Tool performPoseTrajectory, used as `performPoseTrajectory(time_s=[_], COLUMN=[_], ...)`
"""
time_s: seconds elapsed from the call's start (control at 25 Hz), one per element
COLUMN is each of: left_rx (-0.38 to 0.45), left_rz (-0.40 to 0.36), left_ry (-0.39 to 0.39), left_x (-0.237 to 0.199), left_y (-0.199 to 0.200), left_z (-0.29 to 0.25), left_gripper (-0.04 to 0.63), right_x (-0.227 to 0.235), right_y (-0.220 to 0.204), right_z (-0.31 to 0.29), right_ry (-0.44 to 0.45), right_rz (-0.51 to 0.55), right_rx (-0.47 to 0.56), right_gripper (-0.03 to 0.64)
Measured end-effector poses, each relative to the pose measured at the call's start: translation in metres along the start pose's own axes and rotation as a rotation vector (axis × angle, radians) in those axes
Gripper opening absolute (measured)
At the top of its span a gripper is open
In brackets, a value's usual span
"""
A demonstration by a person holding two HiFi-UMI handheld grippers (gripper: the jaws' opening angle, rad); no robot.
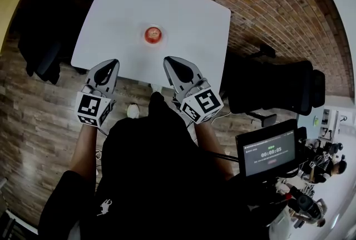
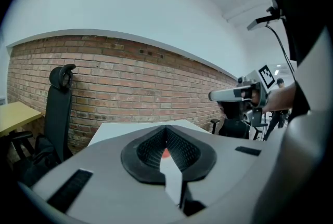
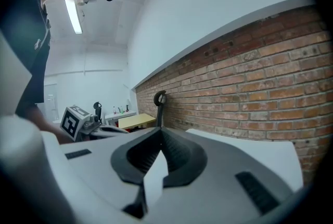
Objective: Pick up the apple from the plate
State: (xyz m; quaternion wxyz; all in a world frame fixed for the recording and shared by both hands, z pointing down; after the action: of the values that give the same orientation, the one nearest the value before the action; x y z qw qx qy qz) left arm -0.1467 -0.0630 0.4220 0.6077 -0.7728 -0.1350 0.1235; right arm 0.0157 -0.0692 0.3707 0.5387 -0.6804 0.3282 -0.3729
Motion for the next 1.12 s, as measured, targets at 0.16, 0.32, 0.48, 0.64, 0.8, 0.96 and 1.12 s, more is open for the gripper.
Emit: performPoseTrajectory(time_s=[0.16,0.32,0.48,0.64,0.8,0.96,1.12], left_rx=[-0.006,-0.034,-0.045,-0.045,-0.07,-0.09,-0.11], left_rz=[-0.022,-0.039,-0.043,-0.046,-0.046,-0.038,-0.033], left_ry=[0.029,0.044,0.062,0.094,0.123,0.148,0.161], left_x=[0.0,0.011,0.013,0.007,0.007,0.005,0.006], left_y=[0.004,0.008,0.012,0.014,0.011,0.008,0.001], left_z=[-0.016,-0.058,-0.08,-0.08,-0.097,-0.107,-0.112], left_gripper=[0.005,0.006,0.006,0.006,0.005,0.005,0.006], right_x=[0.018,0.062,0.083,0.084,0.102,0.115,0.121], right_y=[0.004,0.005,0.005,0.005,0.001,-0.001,-0.009], right_z=[-0.011,-0.018,-0.028,-0.038,-0.049,-0.061,-0.068], right_ry=[0.043,0.083,0.116,0.152,0.193,0.23,0.256], right_rz=[0.009,-0.011,-0.024,-0.018,-0.025,-0.034,-0.019], right_rx=[-0.004,-0.008,-0.016,-0.033,-0.055,-0.069,-0.101], right_gripper=[0.003,0.003,0.003,0.003,0.003,0.003,0.003])
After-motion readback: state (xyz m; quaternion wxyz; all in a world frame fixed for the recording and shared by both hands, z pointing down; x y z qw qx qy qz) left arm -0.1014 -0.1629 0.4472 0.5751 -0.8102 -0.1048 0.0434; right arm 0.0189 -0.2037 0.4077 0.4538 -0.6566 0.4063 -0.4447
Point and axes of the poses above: the fingertips, and each gripper's own axes: z backward along the fingers, x to its right, y out of its top, the point moved 2 cm from there along z, backward along the fingers, and after that the axes turned 13 degrees about y, right-handed, at the moved point
